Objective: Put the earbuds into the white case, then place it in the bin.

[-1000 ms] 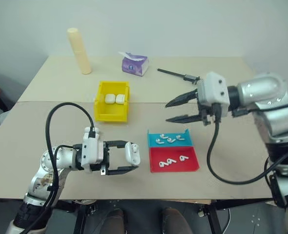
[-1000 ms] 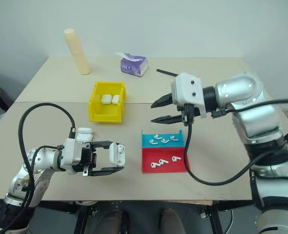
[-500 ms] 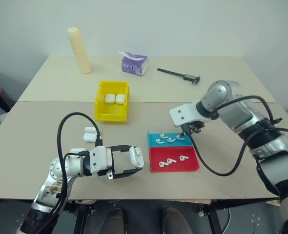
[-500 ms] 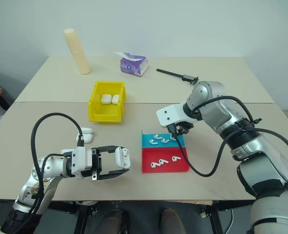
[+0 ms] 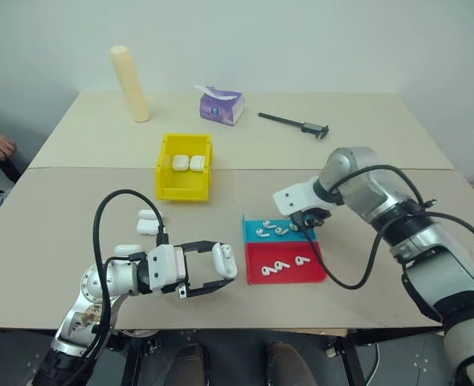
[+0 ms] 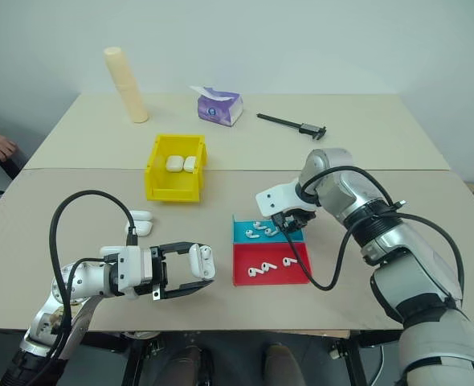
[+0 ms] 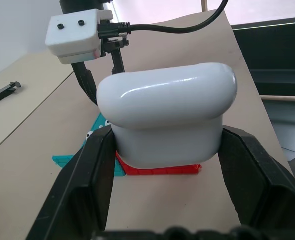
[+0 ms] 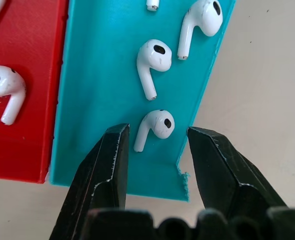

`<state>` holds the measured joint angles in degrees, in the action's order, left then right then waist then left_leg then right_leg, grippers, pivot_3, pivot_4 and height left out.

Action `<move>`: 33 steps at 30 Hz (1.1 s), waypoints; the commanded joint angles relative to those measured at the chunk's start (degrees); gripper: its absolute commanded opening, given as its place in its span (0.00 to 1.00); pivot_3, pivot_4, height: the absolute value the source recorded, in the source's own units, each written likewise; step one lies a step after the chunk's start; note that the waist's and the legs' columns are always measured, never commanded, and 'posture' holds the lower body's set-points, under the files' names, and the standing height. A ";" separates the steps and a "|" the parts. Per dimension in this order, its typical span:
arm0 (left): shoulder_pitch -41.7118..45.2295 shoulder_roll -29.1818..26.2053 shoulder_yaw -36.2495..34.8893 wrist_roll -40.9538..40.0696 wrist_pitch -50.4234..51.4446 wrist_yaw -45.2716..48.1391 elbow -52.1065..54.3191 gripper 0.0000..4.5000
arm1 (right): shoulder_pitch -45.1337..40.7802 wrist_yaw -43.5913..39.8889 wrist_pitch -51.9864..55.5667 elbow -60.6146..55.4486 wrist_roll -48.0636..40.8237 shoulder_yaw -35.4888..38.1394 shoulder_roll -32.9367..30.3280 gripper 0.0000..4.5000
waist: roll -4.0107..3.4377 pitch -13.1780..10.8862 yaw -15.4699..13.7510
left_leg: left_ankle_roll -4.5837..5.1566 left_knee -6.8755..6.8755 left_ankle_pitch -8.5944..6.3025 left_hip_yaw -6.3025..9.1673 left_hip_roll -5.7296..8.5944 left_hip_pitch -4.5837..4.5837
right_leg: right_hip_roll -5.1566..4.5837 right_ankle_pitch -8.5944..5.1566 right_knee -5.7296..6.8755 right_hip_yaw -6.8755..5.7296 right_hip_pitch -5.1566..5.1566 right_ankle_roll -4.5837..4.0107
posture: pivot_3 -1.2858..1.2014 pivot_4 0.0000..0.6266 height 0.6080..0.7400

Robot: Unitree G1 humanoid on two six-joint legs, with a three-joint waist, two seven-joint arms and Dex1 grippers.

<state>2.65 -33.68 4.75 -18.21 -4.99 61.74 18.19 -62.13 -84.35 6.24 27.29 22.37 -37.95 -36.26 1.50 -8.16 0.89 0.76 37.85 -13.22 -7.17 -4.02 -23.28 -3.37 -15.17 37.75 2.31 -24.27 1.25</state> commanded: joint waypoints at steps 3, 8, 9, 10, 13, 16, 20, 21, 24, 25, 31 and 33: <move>0.91 -1.18 -0.69 -0.70 -1.42 0.45 1.17 0.62 | -0.27 0.16 -0.94 0.40 1.13 0.92 0.70 0.50 | 0.00 0.00 0.00 | 0.00 0.00 0.00 0.00 0.00 0.00 | 0.00 0.00 -0.01 0.00 0.00 0.00 | 0.52 0.24 1.00; 0.88 -2.17 -1.01 -0.56 -1.98 0.90 0.58 0.62 | 0.03 0.95 -1.62 1.85 1.97 0.97 1.56 0.50 | 0.00 0.00 -0.02 | 0.00 0.00 0.00 0.00 0.00 0.00 | 0.00 0.00 0.01 0.00 0.00 0.00 | 0.52 0.24 1.00; 0.86 -2.24 -0.98 -0.57 -2.00 0.83 0.59 0.62 | 0.15 1.30 -1.93 2.17 2.30 0.84 1.57 0.50 | 0.00 0.00 -0.02 | 0.00 0.00 0.00 0.00 0.00 0.00 | 0.00 0.00 0.01 0.00 0.00 0.00 | 0.52 0.24 1.00; 0.79 -2.29 -0.95 -0.61 -1.97 0.75 0.68 0.62 | 0.27 1.36 -2.30 2.39 2.57 0.68 1.49 0.50 | 0.00 0.00 -0.03 | 0.00 0.00 0.00 0.00 0.00 0.00 | 0.00 0.00 0.00 0.00 0.00 0.00 | 0.52 0.24 1.00; 0.59 -2.26 -0.73 -0.55 -1.92 0.51 0.96 0.62 | 0.58 1.20 -2.47 2.36 2.79 0.89 1.45 0.50 | 0.00 0.00 -0.01 | 0.00 0.00 0.00 -0.01 0.00 0.00 | 0.00 0.00 0.00 0.00 0.00 0.00 | 0.52 0.24 1.00; 0.55 -2.22 -0.64 -0.52 -1.87 0.45 1.03 0.62 | 0.64 1.30 -2.28 2.54 3.12 1.10 1.54 0.50 | 0.00 0.00 -0.01 | 0.00 0.00 0.00 -0.01 0.00 0.02 | 0.00 0.00 0.02 0.00 0.01 0.00 | 0.52 0.24 1.00; 0.60 -2.28 -0.67 -0.53 -1.85 0.49 1.00 0.62 | 0.90 0.74 -2.54 2.15 3.08 1.31 1.40 0.50 | 0.00 0.00 -0.03 | 0.00 0.00 0.00 -0.01 0.00 0.02 | 0.00 0.00 0.02 0.00 0.02 0.00 | 0.52 0.24 1.00; 0.61 -2.29 -0.68 -0.53 -1.85 0.49 0.99 0.62 | 0.97 0.84 -2.76 2.17 3.31 1.21 1.32 0.50 | 0.00 0.00 -0.03 | 0.00 0.00 0.00 -0.01 0.00 0.02 | 0.00 0.00 0.02 0.00 0.01 0.00 | 0.52 0.24 1.00; 0.61 -2.40 -0.58 -0.46 -1.65 0.54 1.06 0.62 | 1.18 0.98 -3.59 2.57 3.62 1.13 1.15 0.37 | 0.00 0.00 -0.03 | 0.00 0.00 0.00 -0.01 0.00 0.02 | 0.00 0.00 0.02 0.00 0.01 0.00 | 0.52 0.24 1.00; 0.60 -2.44 -0.52 -0.47 -1.60 0.59 1.13 0.62 | 1.33 0.72 -3.95 2.37 3.58 1.14 0.97 0.30 | 0.00 0.00 -0.02 | 0.00 0.00 0.00 -0.01 0.00 0.02 | 0.00 0.00 0.02 0.00 0.02 0.00 | 0.52 0.24 1.00; 0.45 -2.47 -0.41 -0.41 -1.50 0.56 1.28 0.62 | 1.74 1.19 -4.01 2.39 4.13 1.44 1.13 0.30 | -0.01 0.01 -0.03 | 0.00 0.00 0.00 -0.01 0.00 0.07 | 0.00 0.00 0.02 0.00 0.06 0.00 | 0.52 0.24 1.00; 0.38 -2.46 -0.40 -0.27 -1.59 0.48 1.23 0.62 | 1.88 1.46 -4.00 2.39 4.30 1.45 1.15 0.30 | -0.01 0.01 -0.04 | 0.00 0.00 0.00 -0.01 0.00 0.07 | 0.00 0.00 0.02 0.00 0.06 0.00 | 0.52 0.24 1.00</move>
<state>3.04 -35.74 4.68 -18.09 -5.41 62.45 17.99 -60.80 -83.17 2.83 29.80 25.85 -37.19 -34.75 1.49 -8.16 0.85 0.76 37.85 -13.22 -7.18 -4.02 -23.20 -3.37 -15.17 37.78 2.30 -24.20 1.25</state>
